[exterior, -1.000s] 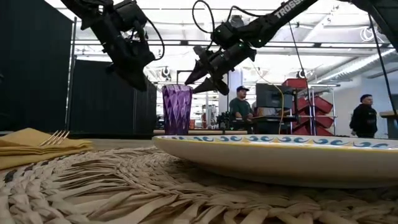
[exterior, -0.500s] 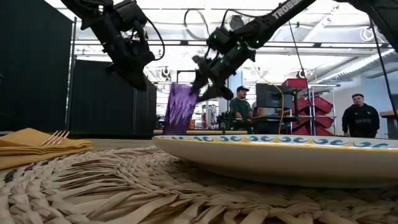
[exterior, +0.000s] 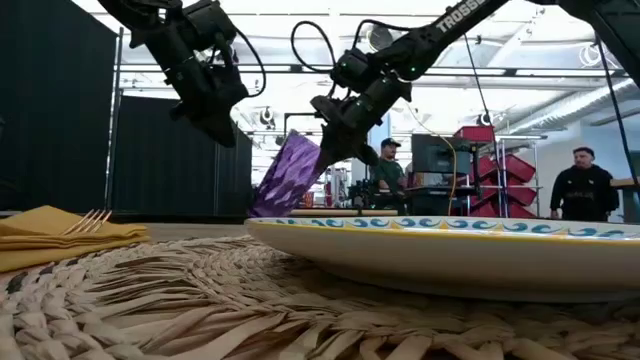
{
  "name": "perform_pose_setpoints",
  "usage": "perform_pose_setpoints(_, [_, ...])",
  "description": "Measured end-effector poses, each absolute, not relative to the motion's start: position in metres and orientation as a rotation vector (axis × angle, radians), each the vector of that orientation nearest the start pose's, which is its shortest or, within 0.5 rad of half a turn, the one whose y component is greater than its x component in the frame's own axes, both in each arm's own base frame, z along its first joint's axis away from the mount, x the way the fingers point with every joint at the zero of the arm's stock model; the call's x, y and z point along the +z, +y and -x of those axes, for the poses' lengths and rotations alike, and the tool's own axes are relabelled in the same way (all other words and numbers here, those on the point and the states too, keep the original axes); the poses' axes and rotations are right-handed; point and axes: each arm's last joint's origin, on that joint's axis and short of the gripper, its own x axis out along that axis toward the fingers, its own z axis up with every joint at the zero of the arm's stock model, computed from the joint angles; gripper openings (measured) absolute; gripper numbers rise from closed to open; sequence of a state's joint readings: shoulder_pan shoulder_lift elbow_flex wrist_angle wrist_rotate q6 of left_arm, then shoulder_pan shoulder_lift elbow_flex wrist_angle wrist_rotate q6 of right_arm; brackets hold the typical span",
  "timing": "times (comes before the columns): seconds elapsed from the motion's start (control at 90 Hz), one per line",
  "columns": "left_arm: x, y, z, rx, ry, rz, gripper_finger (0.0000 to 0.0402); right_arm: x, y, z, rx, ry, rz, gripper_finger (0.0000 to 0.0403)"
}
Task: Set table place
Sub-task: Move the violet cup to the top of the brown placemat
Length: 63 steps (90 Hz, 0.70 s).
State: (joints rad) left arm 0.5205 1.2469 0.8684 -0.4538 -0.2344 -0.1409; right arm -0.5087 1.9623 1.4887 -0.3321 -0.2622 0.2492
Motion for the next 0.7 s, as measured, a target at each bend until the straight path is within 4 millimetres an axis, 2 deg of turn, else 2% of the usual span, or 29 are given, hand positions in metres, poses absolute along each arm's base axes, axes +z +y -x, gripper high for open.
perform_pose_setpoints(0.144, [0.248,0.130,-0.214,0.769,0.792,0.247,0.0058,0.236,-0.203,-0.379,-0.319,0.720,-0.529,0.0001])
perform_pose_setpoints(0.378, [0.251,0.129,-0.212,0.769,0.779,0.245,0.0058,0.292,-0.190,-0.369,-0.292,0.950,-0.456,0.0001])
perform_pose_setpoints(0.533, [0.260,0.126,-0.207,0.759,0.745,0.228,0.0058,0.337,-0.174,-0.351,-0.298,1.114,-0.395,0.0000])
perform_pose_setpoints(0.7, [0.268,0.123,-0.202,0.742,0.711,0.231,0.0058,0.370,-0.154,-0.313,-0.308,1.237,-0.392,0.0000])
